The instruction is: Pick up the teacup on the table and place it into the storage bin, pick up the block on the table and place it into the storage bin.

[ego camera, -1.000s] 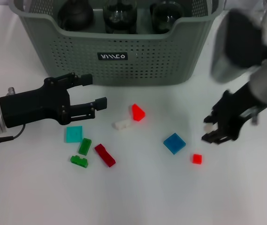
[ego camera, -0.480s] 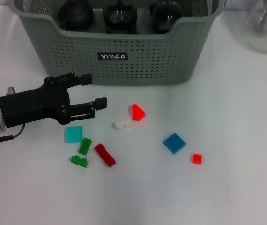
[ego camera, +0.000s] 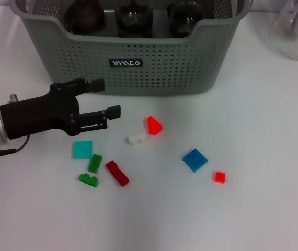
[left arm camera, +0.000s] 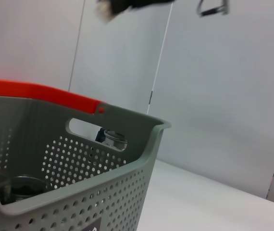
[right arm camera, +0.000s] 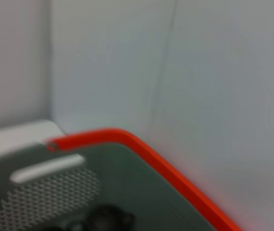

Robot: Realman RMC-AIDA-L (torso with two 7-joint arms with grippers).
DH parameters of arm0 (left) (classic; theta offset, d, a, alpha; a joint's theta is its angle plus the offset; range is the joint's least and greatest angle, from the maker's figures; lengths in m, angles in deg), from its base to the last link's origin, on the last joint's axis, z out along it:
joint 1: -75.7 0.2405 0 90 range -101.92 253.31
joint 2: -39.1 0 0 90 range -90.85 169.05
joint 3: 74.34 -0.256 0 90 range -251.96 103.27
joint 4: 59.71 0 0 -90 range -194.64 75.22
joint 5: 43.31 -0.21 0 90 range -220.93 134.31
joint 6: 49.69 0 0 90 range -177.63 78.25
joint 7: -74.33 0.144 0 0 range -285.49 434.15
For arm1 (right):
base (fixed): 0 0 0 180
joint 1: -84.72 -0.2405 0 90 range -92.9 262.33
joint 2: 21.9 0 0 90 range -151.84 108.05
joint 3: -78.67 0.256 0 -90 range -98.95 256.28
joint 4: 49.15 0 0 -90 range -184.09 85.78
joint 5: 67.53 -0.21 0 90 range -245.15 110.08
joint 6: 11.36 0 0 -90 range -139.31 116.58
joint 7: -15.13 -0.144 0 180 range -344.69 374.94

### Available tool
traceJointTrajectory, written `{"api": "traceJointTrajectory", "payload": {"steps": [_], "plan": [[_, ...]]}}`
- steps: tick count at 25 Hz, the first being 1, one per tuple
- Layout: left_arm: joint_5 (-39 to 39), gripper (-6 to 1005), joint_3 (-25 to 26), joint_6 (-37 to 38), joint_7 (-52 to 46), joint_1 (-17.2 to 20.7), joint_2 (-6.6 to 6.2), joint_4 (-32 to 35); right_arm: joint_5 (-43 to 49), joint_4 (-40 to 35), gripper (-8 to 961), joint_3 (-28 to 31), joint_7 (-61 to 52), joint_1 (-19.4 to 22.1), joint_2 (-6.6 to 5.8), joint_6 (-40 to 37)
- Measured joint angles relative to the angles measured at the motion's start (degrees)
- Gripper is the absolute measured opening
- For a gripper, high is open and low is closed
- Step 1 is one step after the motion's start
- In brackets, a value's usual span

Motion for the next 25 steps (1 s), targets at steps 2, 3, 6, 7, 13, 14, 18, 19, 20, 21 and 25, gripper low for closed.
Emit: {"api": "traceJointTrajectory", "payload": {"steps": [2,3,6,7,13,14,18,19,20,21,25], "plan": [[0.1,828,0.01,0.0,-0.08,-0.09,0.05,-0.01,2.43,3.3,539,-2.53,0.78,-0.89,1.04,5.07],[0.16,828,0.02,0.0,-0.07,-0.1,0.08,-0.01,4.16,5.01,542,-3.93,0.95,-1.24,1.67,8.04],[0.25,828,0.05,0.0,-0.04,-0.14,0.18,-0.01,8.68,9.3,551,-7.02,1.89,-2.13,3.56,16.2],[0.26,828,0.08,0.0,-0.05,-0.19,0.2,-0.01,9.89,10.65,554,-7.77,2.42,-2.45,4.21,18.79],[0.27,828,0.1,-0.28,-0.33,-0.28,0.15,-0.06,17.89,13.12,572,-10.5,2.96,-3.26,7.89,26.69],[0.27,828,0.1,-0.45,-0.39,-0.27,0.15,-0.09,19.03,13.11,576,-10.64,3.0,-3.31,8.34,26.94],[0.27,828,0.11,-0.57,-0.41,-0.15,0.22,-0.09,22.7,12.65,588,-11.39,2.56,-3.37,9.47,27.14],[0.27,827,0.1,-0.59,-0.41,-0.13,0.25,-0.09,23.0,12.57,591,-11.51,2.4,-3.33,9.52,27.14],[0.27,827,0.13,-0.63,-0.41,-0.11,0.26,-0.09,23.17,12.45,594,-11.56,2.2,-3.25,9.53,27.11],[0.26,827,0.14,-0.64,-0.41,-0.08,0.28,-0.09,23.2,12.14,597,-11.58,2.0,-3.12,9.52,27.05],[0.26,827,0.19,-0.67,-0.41,0.04,0.29,-0.1,23.26,9.95,609,-11.59,1.42,-2.14,9.5,26.66]]}}
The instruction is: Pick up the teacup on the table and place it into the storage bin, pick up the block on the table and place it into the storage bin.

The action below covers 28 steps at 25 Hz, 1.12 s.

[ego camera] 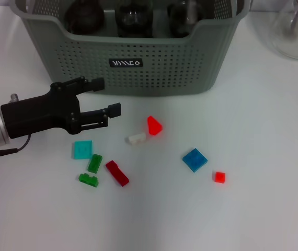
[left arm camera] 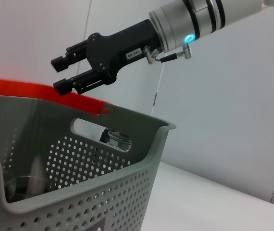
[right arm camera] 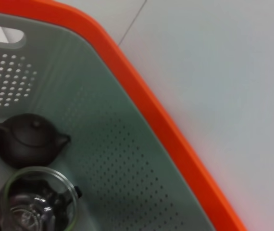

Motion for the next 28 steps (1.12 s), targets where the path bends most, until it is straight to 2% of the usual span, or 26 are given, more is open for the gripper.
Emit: {"api": "traceJointTrajectory", "payload": {"steps": [4,8,14,18,21,24,28], "plan": [[0.0,827,0.05,-0.04,0.0,0.1,-0.03,0.0,-0.16,-2.92,639,0.03,-0.5,1.17,0.03,-1.11],[0.0,827,0.11,-0.03,0.0,0.14,-0.07,0.0,-5.5,-11.59,721,0.08,0.55,4.85,0.04,-6.32],[-0.01,827,0.11,0.48,0.0,0.15,-0.23,0.0,-24.93,-31.41,720,2.69,4.15,14.68,-1.06,-23.83],[-0.01,827,0.09,0.5,0.0,0.2,-0.27,0.0,-38.83,-38.39,720,7.76,5.23,21.06,-2.56,-37.83],[-0.01,827,0.1,0.49,0.04,0.28,-0.27,0.01,-45.37,-39.44,721,12.22,5.09,23.95,-3.83,-48.19],[-0.02,828,0.09,0.43,0.09,0.25,-0.3,0.05,-46.12,-38.33,721,14.69,4.86,25.28,-5.02,-58.04],[-0.09,828,0.09,0.24,-0.05,0.05,-0.66,0.09,-42.35,-36.14,721,12.68,3.42,26.3,-5.88,-66.61]]}}
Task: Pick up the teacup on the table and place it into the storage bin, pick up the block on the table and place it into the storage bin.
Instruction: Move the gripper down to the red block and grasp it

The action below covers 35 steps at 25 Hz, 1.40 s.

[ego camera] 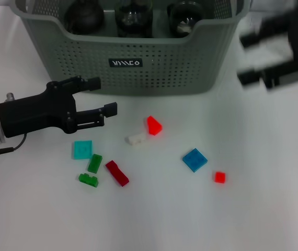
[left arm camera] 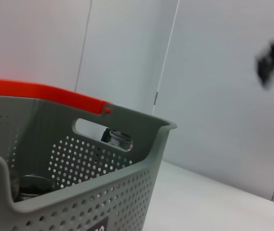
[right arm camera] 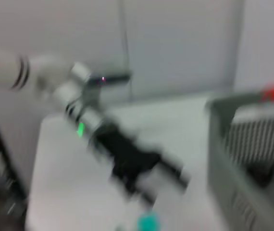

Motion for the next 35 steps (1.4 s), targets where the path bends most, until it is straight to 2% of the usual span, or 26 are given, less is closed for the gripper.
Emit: {"api": "traceJointTrajectory", "payload": {"steps": [4,7,9,11,13,17,28,35], "plan": [[-0.26,828,0.01,-0.2,-0.07,-0.16,-0.17,-0.06,9.44,2.14,720,-8.47,-2.15,0.44,0.13,-0.4],[-0.29,828,0.01,-0.27,-0.08,-0.18,-0.18,-0.08,15.9,5.95,716,-12.74,-1.42,-1.01,1.94,-0.4],[-0.29,828,0.01,-0.28,-0.06,-0.17,-0.19,-0.09,20.21,9.74,713,-13.67,0.09,-3.17,3.92,-0.18],[-0.31,828,0.01,-0.29,0.07,-0.18,-0.15,-0.09,24.16,12.66,711,-14.09,1.21,-4.91,5.31,0.47],[-0.33,828,0.0,-0.3,0.23,-0.18,-0.08,-0.09,27.48,15.79,710,-16.18,1.71,-6.45,6.29,2.23],[-0.35,827,-0.1,-0.68,0.29,-0.04,0.07,-0.09,28.84,19.87,709,-23.46,0.4,-7.24,6.18,7.56],[-0.36,827,-0.09,-0.89,0.38,0.27,0.21,-0.56,30.92,20.65,708,-41.54,-5.89,-6.63,6.37,18.72],[-0.36,828,-0.08,-0.93,0.4,0.27,0.15,-0.68,32.29,20.08,659,-46.65,-8.79,-6.51,6.39,21.92]]}}
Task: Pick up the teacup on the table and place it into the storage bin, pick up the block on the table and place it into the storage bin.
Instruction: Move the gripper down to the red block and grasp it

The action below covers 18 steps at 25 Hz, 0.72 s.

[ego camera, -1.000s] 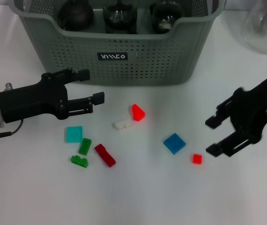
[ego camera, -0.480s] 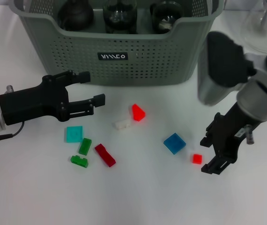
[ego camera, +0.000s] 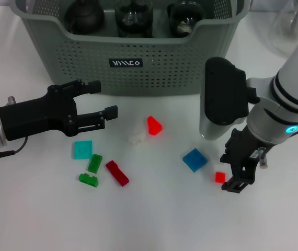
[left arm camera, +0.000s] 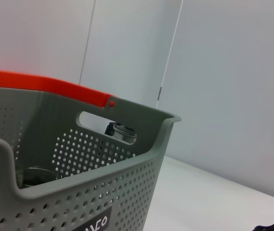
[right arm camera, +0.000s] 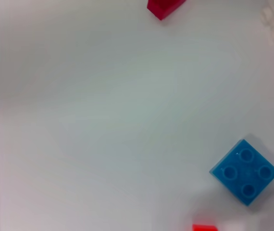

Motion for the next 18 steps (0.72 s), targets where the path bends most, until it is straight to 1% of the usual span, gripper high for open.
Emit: {"api": "traceJointTrajectory", "payload": {"steps": [10,18], "plan": [[0.0,827,0.0,-0.06,0.0,0.08,-0.1,-0.02,0.14,0.05,580,-2.55,-0.92,-0.15,0.14,1.73],[0.0,828,0.0,-0.63,0.09,0.09,0.0,-0.07,0.09,0.05,579,-5.51,-2.15,-0.01,0.24,3.74]]}}
